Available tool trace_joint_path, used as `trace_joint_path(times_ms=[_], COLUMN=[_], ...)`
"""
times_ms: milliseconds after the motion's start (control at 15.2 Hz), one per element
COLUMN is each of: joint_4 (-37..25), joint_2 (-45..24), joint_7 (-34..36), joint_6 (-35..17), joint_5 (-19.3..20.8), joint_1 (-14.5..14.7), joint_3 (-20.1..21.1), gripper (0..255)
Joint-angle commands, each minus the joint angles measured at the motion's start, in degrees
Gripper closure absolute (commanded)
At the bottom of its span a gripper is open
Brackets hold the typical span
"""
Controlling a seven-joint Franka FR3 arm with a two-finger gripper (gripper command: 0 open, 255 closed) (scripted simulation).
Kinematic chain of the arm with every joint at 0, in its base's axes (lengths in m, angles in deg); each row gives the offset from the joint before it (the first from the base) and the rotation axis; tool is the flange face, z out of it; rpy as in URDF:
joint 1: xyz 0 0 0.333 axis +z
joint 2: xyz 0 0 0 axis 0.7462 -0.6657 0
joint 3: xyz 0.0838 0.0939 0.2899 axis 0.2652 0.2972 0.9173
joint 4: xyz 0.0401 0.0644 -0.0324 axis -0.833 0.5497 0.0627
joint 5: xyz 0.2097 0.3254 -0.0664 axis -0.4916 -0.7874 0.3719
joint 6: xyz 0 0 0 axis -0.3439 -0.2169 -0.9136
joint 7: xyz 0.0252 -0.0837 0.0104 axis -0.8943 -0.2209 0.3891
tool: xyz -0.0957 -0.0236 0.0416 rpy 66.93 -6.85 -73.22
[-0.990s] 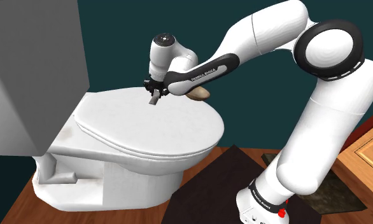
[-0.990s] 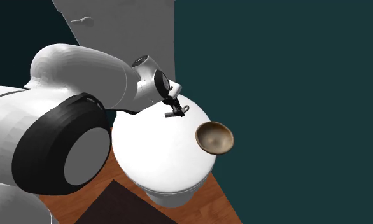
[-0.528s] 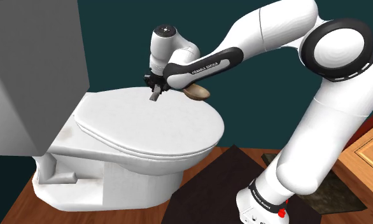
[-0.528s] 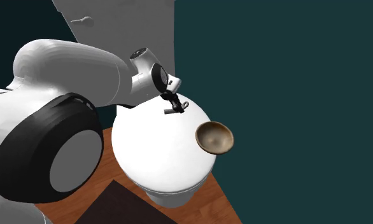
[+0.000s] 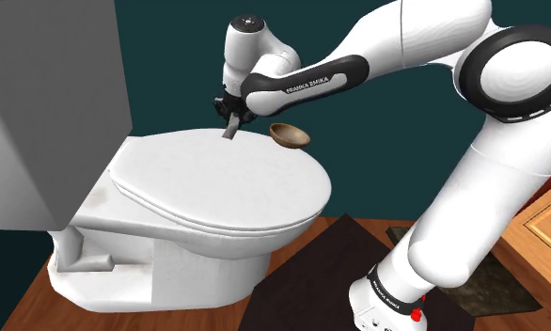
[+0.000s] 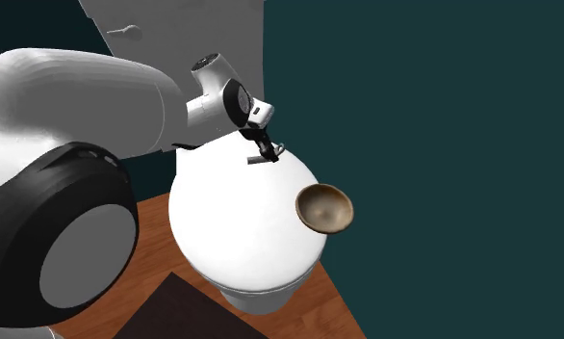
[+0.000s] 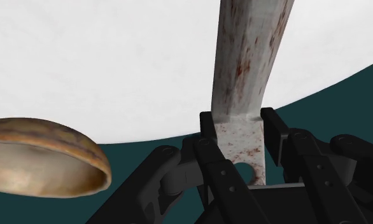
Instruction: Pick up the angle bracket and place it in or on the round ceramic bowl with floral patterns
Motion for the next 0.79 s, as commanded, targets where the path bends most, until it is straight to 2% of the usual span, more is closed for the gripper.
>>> trace_joint_path(times_ms=[0, 528, 726], joint_4=[-0.75, -4.07, 0.62], joint_2=[0.69, 2.68, 6.11], joint_7=[-0.94, -3.99, -7.67], joint_6=[1.27, 5.97, 3.05], joint_5=[-0.82, -3.31, -4.65], joint_1=[-0.03, -0.01, -2.21], joint_3=[0.13, 0.48, -1.27], gripper=[255, 255, 255])
